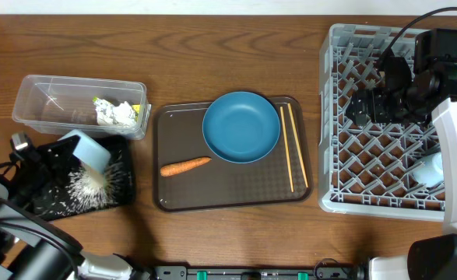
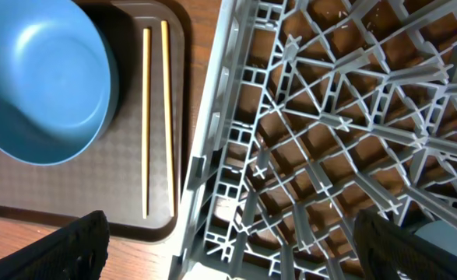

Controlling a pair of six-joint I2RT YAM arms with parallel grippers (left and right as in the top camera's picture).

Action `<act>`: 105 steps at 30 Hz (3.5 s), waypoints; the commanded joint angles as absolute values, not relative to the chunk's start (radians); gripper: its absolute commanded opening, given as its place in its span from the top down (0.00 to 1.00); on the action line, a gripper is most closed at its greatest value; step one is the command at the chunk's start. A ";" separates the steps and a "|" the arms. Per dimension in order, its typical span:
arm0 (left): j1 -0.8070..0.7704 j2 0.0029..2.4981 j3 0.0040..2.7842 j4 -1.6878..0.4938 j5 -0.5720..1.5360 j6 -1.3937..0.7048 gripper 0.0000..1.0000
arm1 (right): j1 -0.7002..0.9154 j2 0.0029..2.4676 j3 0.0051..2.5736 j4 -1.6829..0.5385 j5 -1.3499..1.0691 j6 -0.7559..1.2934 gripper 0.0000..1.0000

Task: Sort waste into correct bins and load items into the dishwasher rack
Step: 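Carry the rice bowl left and tip the rice onto the black tray, then bring the emptied bowl back and set it on the brown tray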

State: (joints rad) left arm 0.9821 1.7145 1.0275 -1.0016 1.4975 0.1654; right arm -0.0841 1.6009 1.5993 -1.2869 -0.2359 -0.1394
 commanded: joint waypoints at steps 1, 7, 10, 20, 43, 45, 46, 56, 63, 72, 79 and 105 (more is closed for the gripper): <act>0.998 1.726 1.023 -1.004 1.573 0.210 0.94 | -0.072 1.605 1.593 -1.294 -0.232 -0.151 0.01; 1.019 1.726 1.023 -1.004 1.573 0.209 0.94 | -0.072 1.605 1.593 -1.299 -0.232 -0.151 0.01; 1.030 1.726 1.023 -1.005 1.573 0.208 0.94 | -0.072 1.605 1.593 -1.299 -0.232 -0.151 0.01; 1.033 1.725 1.023 -1.004 1.571 0.209 0.94 | -0.072 1.605 1.593 -1.310 -0.198 -0.151 0.01; 1.021 1.682 1.029 -1.150 1.549 0.353 0.94 | -0.072 1.605 1.593 -1.320 -0.191 -0.151 0.01; 0.997 1.641 1.029 -1.206 1.498 0.398 0.94 | -0.072 1.605 1.593 -1.320 -0.191 -0.151 0.01; 0.984 1.619 1.029 -1.226 1.470 0.406 0.94 | -0.072 1.605 1.593 -1.320 -0.191 -0.151 0.01; 0.635 1.318 1.029 -1.243 1.135 0.344 0.94 | -0.072 1.605 1.593 -1.320 -0.191 -0.151 0.01; 0.298 1.304 1.029 -1.141 0.818 0.124 0.94 | -0.072 1.605 1.593 -1.317 -0.191 -0.150 0.01; -0.078 1.354 1.029 -0.945 0.513 -0.152 0.94 | -0.072 1.605 1.593 -1.325 -0.191 -0.135 0.01; -0.268 1.455 1.029 -0.893 0.392 -0.197 0.94 | -0.072 1.605 1.593 -1.328 -0.191 -0.135 0.01; -0.434 1.610 1.035 -0.791 0.471 -0.261 0.61 | -0.070 1.605 1.593 -1.274 -0.205 -0.136 0.01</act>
State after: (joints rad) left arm -0.4339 1.6180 1.0252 -0.7815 0.4583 -0.2546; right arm -0.0841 1.6009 1.5993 -1.2774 -0.1902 -0.1390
